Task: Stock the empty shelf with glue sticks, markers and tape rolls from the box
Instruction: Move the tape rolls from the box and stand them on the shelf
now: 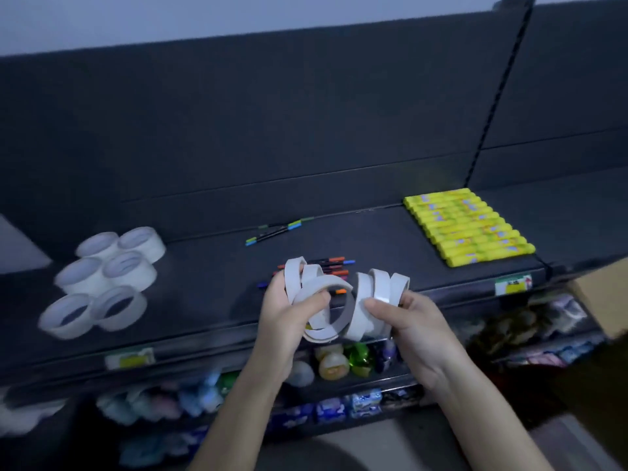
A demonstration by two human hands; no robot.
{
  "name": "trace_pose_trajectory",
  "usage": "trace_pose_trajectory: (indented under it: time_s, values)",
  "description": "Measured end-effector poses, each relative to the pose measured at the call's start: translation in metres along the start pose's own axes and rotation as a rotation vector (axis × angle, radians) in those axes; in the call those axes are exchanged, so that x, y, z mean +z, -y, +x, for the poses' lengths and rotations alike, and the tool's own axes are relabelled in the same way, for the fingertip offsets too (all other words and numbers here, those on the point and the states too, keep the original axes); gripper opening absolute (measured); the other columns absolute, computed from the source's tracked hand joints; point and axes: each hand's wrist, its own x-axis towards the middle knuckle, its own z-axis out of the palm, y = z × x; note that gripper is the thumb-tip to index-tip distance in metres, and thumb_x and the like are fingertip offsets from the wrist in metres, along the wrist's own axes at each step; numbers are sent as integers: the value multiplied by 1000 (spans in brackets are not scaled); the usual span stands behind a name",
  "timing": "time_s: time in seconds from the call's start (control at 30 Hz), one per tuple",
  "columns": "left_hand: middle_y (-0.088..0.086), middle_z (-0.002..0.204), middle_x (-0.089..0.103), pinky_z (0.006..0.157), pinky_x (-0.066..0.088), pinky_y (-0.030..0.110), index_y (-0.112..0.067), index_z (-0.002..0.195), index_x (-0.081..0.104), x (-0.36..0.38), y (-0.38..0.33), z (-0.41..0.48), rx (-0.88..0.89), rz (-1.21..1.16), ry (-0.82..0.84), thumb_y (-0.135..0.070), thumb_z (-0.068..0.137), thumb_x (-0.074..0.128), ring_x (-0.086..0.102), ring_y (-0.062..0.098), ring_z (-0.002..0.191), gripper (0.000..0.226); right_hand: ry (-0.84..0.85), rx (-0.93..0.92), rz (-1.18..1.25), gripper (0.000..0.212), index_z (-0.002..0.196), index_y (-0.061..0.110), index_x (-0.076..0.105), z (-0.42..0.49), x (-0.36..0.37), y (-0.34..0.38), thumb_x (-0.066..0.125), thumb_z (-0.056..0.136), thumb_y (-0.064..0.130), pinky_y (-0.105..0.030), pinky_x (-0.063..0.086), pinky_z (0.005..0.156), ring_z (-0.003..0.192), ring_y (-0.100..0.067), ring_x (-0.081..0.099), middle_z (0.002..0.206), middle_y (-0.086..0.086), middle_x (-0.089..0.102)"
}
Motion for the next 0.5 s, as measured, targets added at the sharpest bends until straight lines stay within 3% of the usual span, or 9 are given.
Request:
trace_pose_trajectory:
  time_s: [0.13, 0.23, 0.3, 0.37, 0.43, 0.5]
  values:
    - [9, 85, 59, 73, 42, 38, -1, 97, 58, -58, -2, -11, -17, -10, -151, -9, 68, 66, 55, 22, 79, 31, 96, 58, -58, 22, 102, -2, 68, 10, 49, -16, 67, 80, -2, -34, 54, 72, 80, -25, 68, 91, -16, 73]
    - [10, 81, 47, 73, 34, 39, 8, 86, 45, -97, -5, -17, -32, -13, -225, -12, 64, 64, 43, 23, 76, 35, 200, 69, -134, 32, 100, -1, 68, 19, 86, -26, 76, 68, -2, -29, 53, 68, 79, -24, 67, 88, -13, 73]
    - [11, 79, 48, 73, 36, 40, 5, 83, 48, -123, -6, -20, -58, -36, -314, -18, 60, 67, 46, 23, 76, 38, 255, 74, -197, 36, 99, -1, 68, 27, 111, -34, 78, 64, 0, -30, 51, 69, 78, -24, 66, 86, -11, 72]
    - [10, 81, 56, 74, 42, 40, -4, 86, 58, -147, -5, -20, -86, -68, -390, -18, 59, 71, 53, 23, 78, 33, 301, 74, -260, 26, 97, 0, 68, 37, 134, -41, 75, 72, -4, -33, 51, 72, 77, -23, 66, 85, -10, 72]
    - [8, 85, 63, 78, 47, 42, -13, 90, 64, -169, -5, -15, -93, -97, -448, -11, 64, 71, 59, 25, 82, 27, 342, 60, -330, 17, 91, 2, 68, 49, 155, -47, 71, 76, -5, -30, 51, 69, 74, -20, 67, 81, -8, 72]
    - [8, 88, 66, 80, 49, 40, -10, 96, 66, -192, -3, -7, -87, -91, -509, -2, 70, 69, 63, 24, 84, 27, 380, 30, -429, 12, 86, 2, 66, 65, 174, -55, 71, 76, -4, -26, 49, 65, 69, -16, 63, 75, -5, 69]
